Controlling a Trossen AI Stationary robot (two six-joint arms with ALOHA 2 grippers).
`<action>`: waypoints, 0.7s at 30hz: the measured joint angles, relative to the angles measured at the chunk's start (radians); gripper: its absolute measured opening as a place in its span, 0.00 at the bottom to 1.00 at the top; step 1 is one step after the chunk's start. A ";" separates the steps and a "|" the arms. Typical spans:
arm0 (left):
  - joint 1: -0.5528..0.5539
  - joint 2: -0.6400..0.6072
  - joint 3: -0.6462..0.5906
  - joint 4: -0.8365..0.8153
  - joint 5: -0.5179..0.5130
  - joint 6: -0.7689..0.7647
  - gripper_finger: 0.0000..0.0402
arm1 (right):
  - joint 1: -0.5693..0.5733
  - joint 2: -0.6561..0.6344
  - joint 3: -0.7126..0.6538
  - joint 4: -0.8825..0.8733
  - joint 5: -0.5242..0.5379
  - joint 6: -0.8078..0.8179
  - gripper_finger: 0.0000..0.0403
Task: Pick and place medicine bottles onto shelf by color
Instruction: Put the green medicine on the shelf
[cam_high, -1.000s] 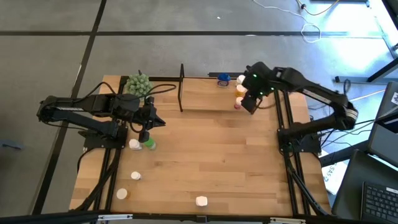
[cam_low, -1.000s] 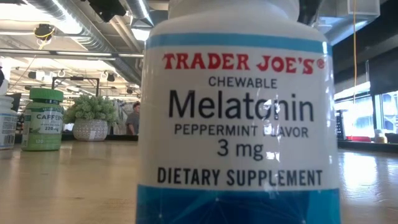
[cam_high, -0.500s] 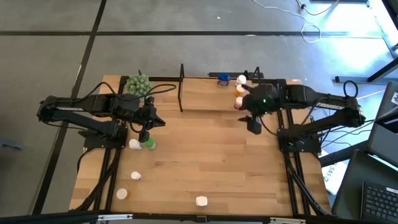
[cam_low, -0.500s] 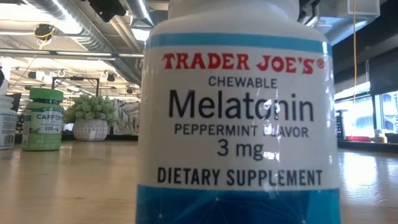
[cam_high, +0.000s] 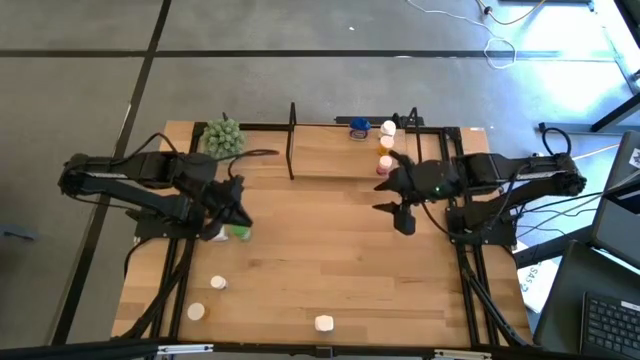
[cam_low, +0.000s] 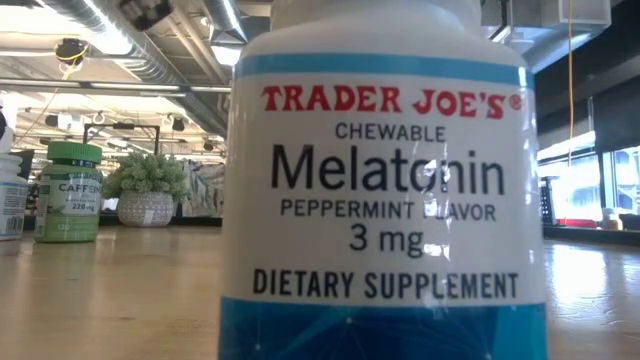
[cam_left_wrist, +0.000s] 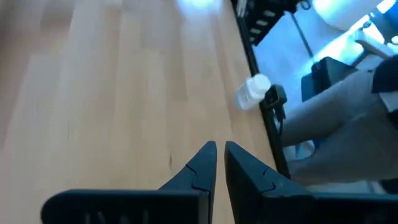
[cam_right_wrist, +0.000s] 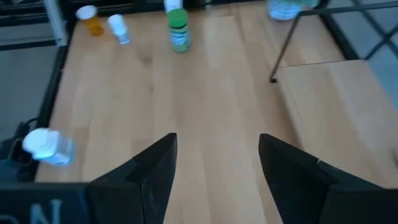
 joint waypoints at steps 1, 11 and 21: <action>-0.006 -0.004 0.000 -0.024 0.000 -0.026 0.07 | 0.009 0.000 0.000 0.000 0.016 0.004 0.56; -0.090 -0.030 0.000 -0.368 -0.063 -0.398 0.01 | 0.033 0.027 0.000 0.016 0.050 0.028 0.56; -0.200 -0.029 0.000 -0.440 -0.046 -0.676 0.01 | 0.034 0.104 0.000 0.022 0.033 -0.025 0.56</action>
